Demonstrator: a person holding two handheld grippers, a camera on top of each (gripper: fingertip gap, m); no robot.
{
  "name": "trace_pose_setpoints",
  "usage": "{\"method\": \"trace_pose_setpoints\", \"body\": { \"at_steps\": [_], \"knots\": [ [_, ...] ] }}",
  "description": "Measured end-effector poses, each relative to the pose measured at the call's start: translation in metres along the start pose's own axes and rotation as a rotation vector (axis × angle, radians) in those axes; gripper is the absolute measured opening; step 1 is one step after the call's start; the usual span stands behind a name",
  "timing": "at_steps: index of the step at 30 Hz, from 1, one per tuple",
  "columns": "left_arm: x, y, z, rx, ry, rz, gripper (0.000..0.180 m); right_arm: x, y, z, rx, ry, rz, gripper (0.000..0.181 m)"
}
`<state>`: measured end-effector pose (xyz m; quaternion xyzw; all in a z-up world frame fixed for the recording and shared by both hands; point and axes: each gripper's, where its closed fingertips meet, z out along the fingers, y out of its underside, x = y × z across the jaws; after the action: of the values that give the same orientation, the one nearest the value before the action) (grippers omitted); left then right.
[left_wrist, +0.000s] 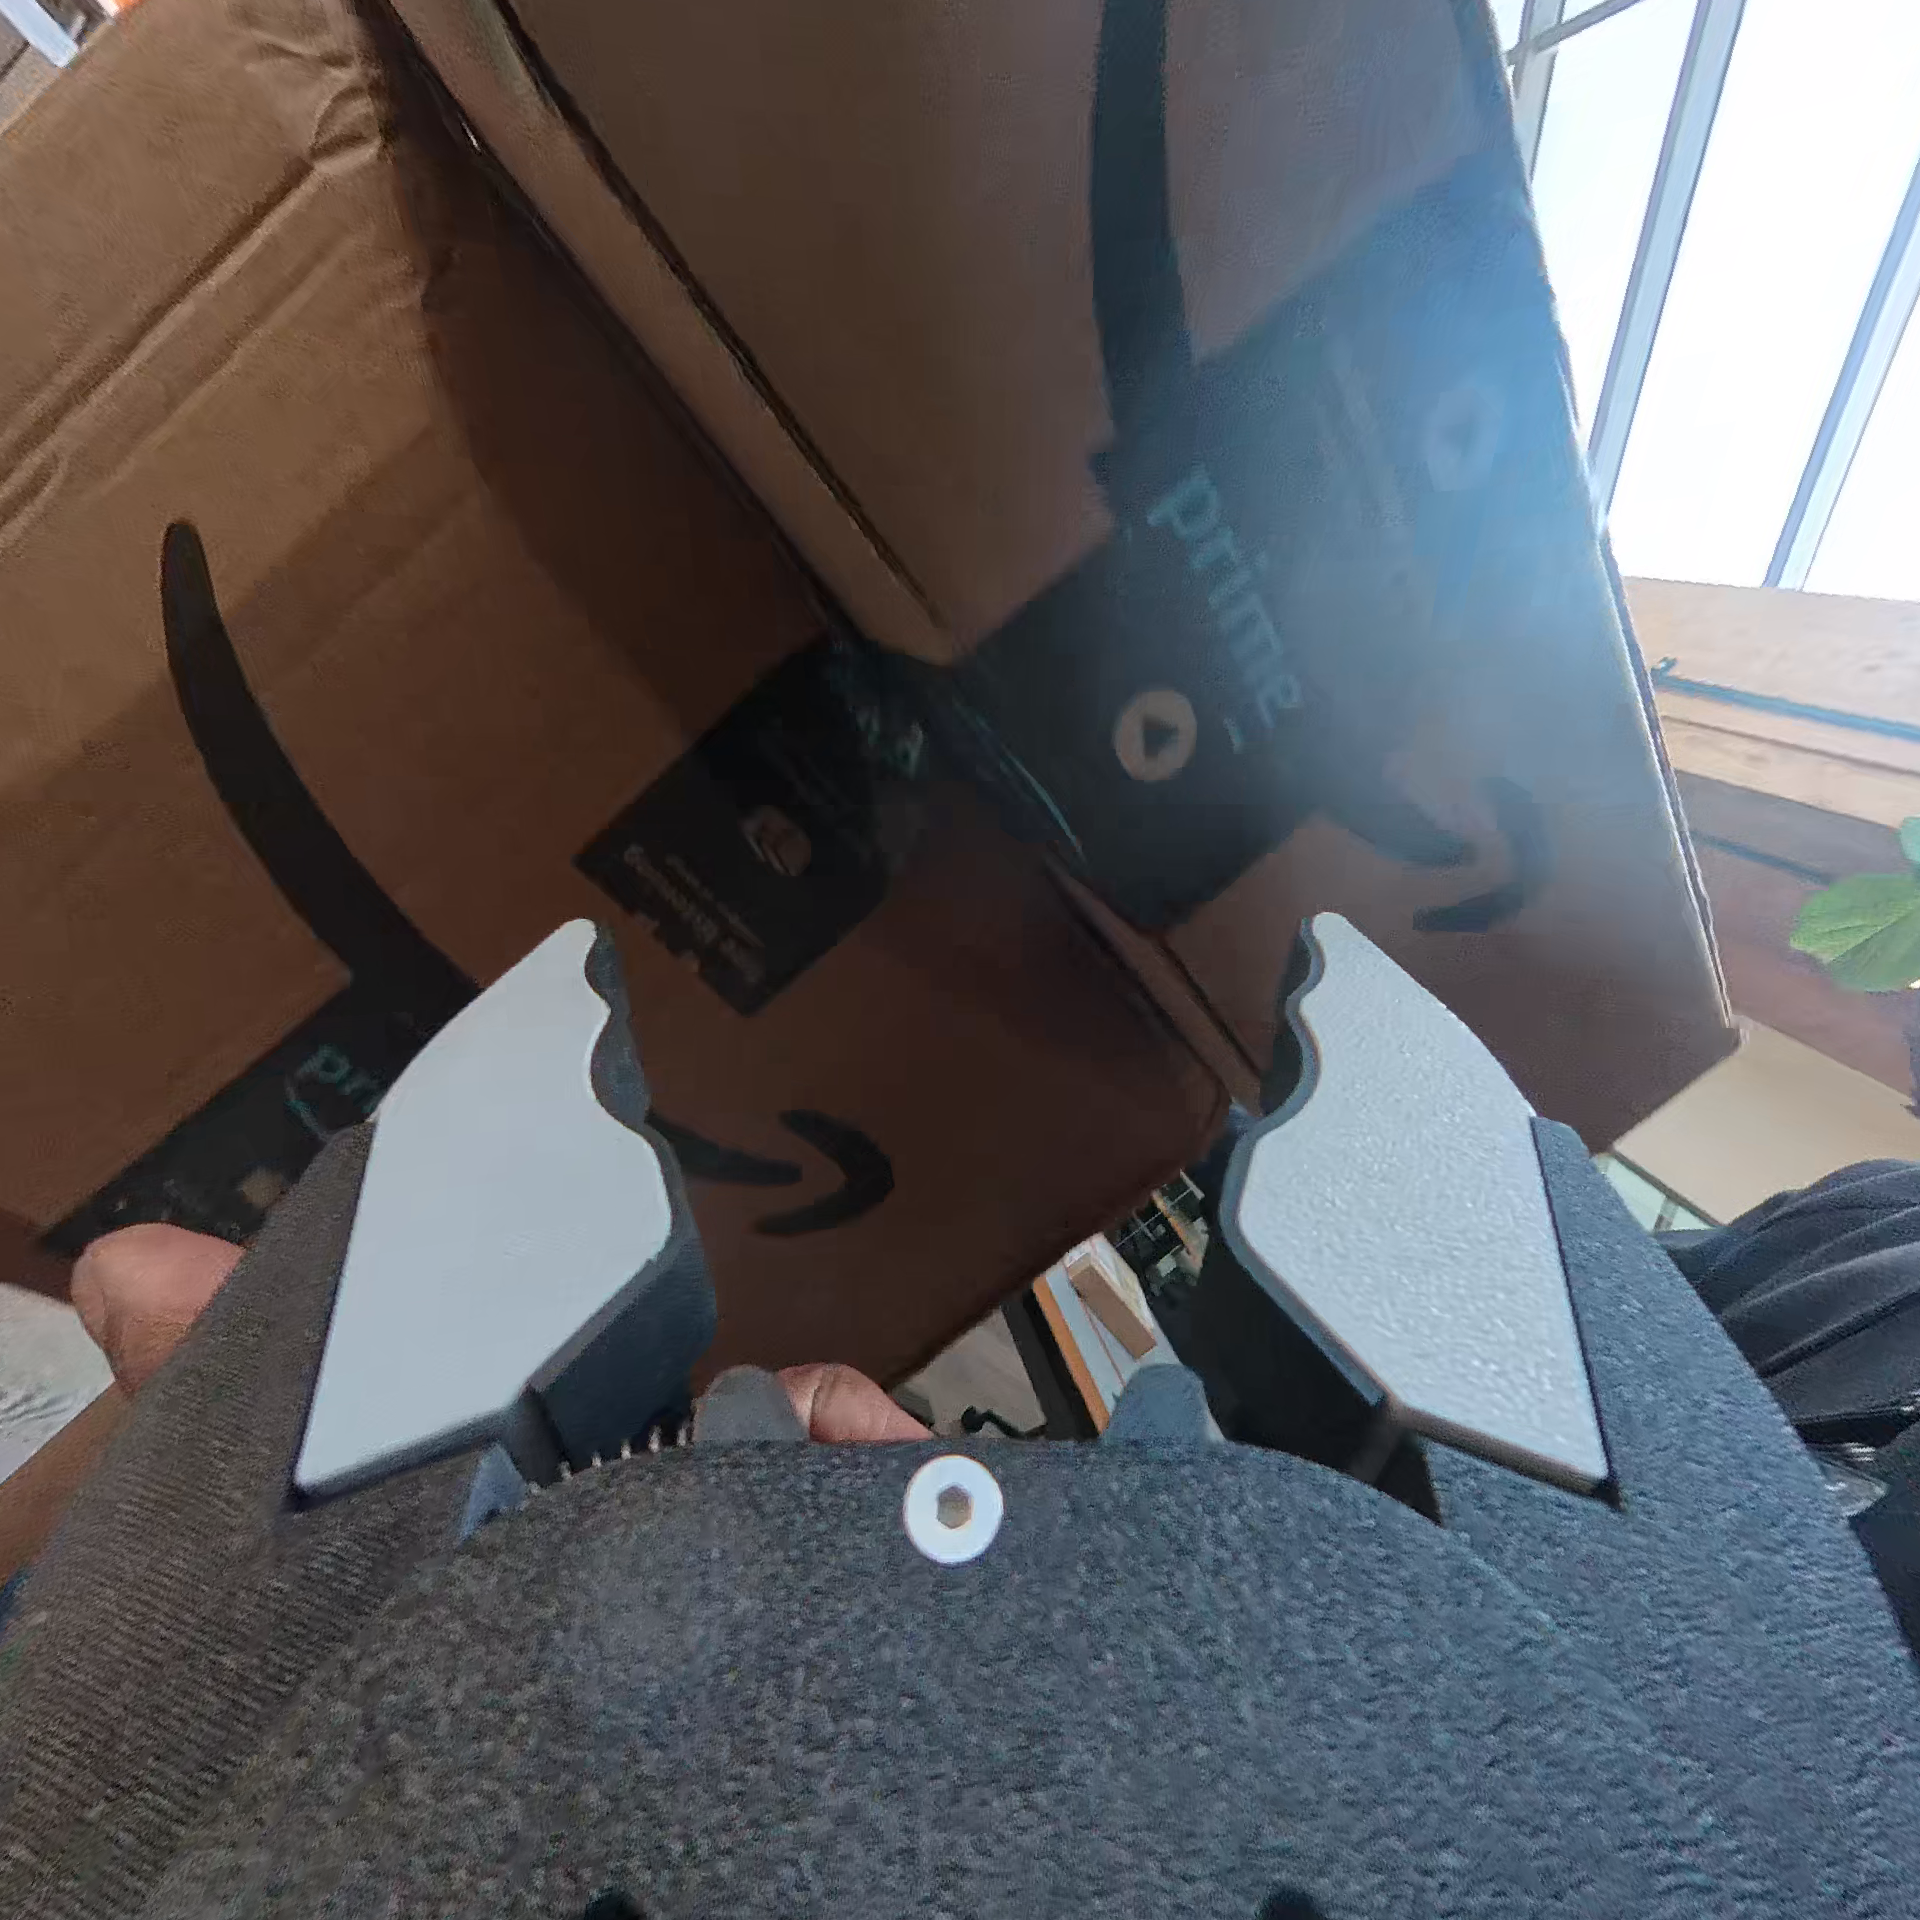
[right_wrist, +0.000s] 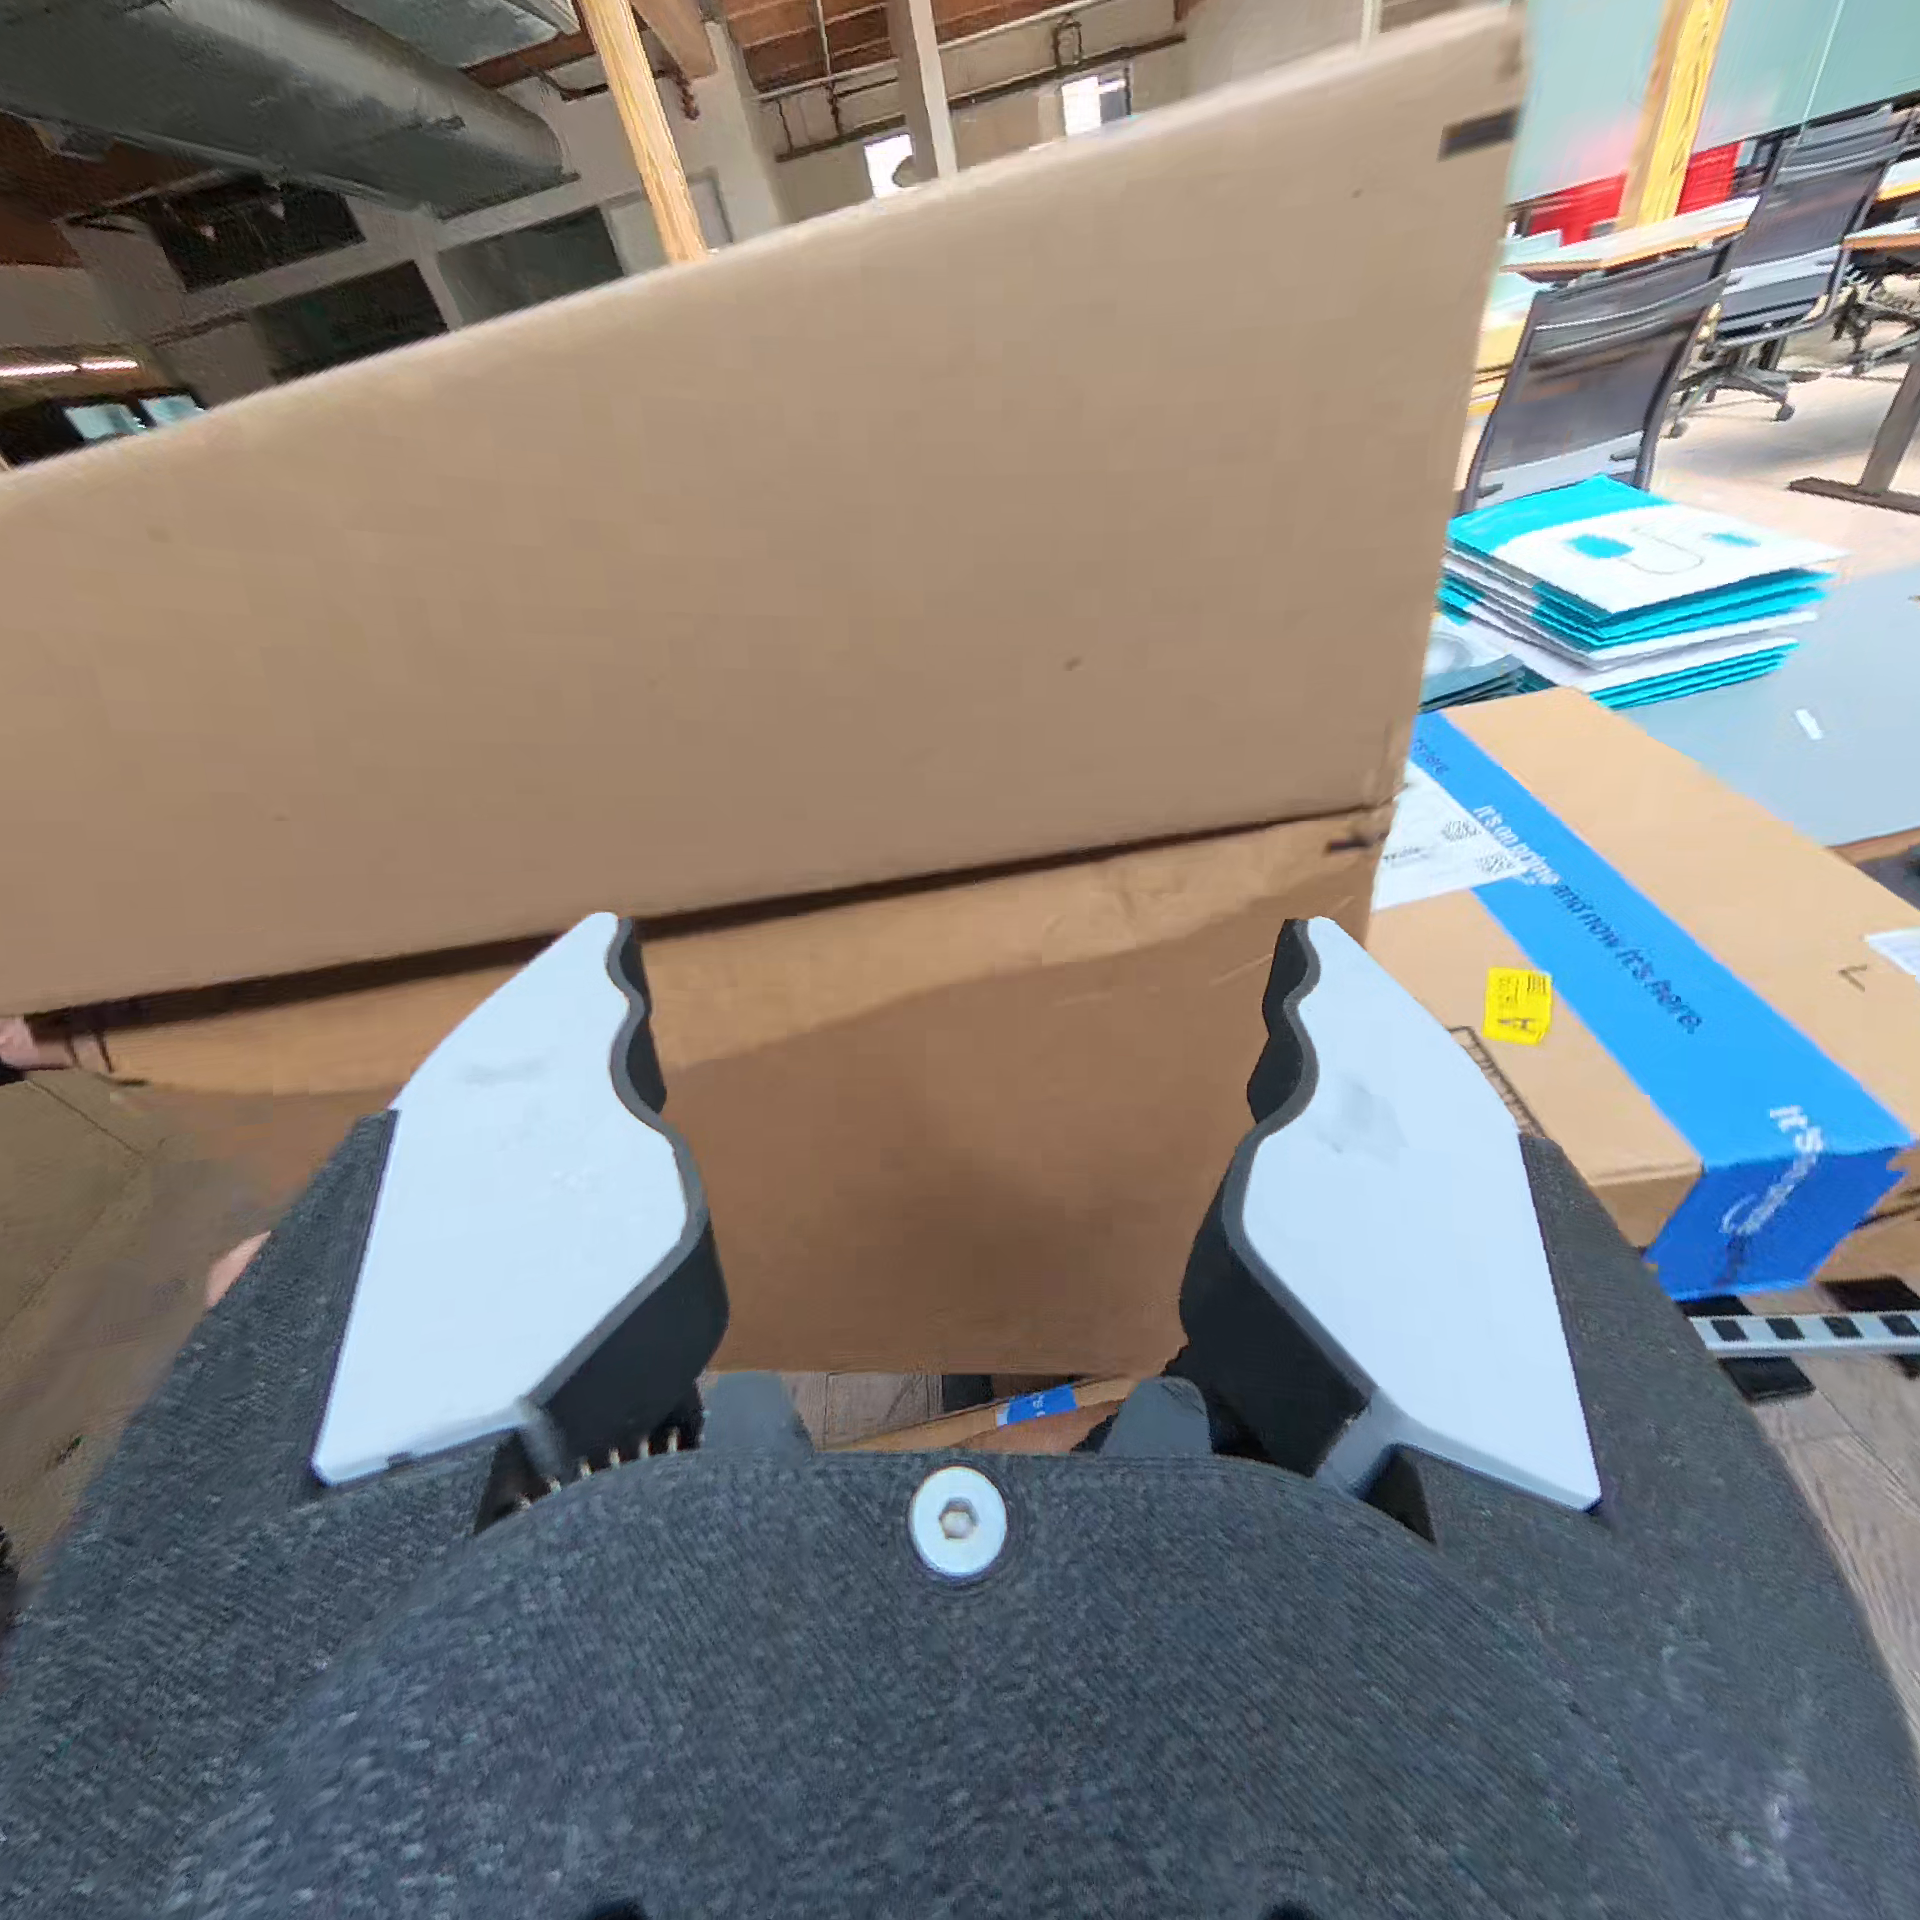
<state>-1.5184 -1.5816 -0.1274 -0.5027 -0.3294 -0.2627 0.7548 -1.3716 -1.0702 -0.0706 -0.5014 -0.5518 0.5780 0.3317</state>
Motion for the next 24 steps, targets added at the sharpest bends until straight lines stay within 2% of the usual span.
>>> {"method": "trace_pose_setpoints", "body": {
  "at_steps": [5,9,12,16,24],
  "knots": [
    [-0.006,-0.046,0.042,0.117,0.168,-0.076,0.121,0.063,-0.046,0.048,-0.045,-0.134,0.016,0.120],
    [0.008,-0.061,0.059,0.088,0.313,-0.086,0.120,0.065,-0.064,0.070,-0.051,-0.263,0.037,0.119],
    [0.012,-0.071,0.071,0.050,0.335,-0.097,0.120,0.044,-0.062,0.084,-0.100,-0.397,0.118,0.127],
    [0.005,-0.081,0.079,-0.017,0.320,-0.109,0.125,0.034,-0.057,0.085,-0.153,-0.378,0.142,0.130],
    [-0.006,-0.138,0.069,0.037,0.310,-0.161,0.146,-0.036,-0.032,0.077,-0.301,-0.260,0.077,0.136]
  ]
}}
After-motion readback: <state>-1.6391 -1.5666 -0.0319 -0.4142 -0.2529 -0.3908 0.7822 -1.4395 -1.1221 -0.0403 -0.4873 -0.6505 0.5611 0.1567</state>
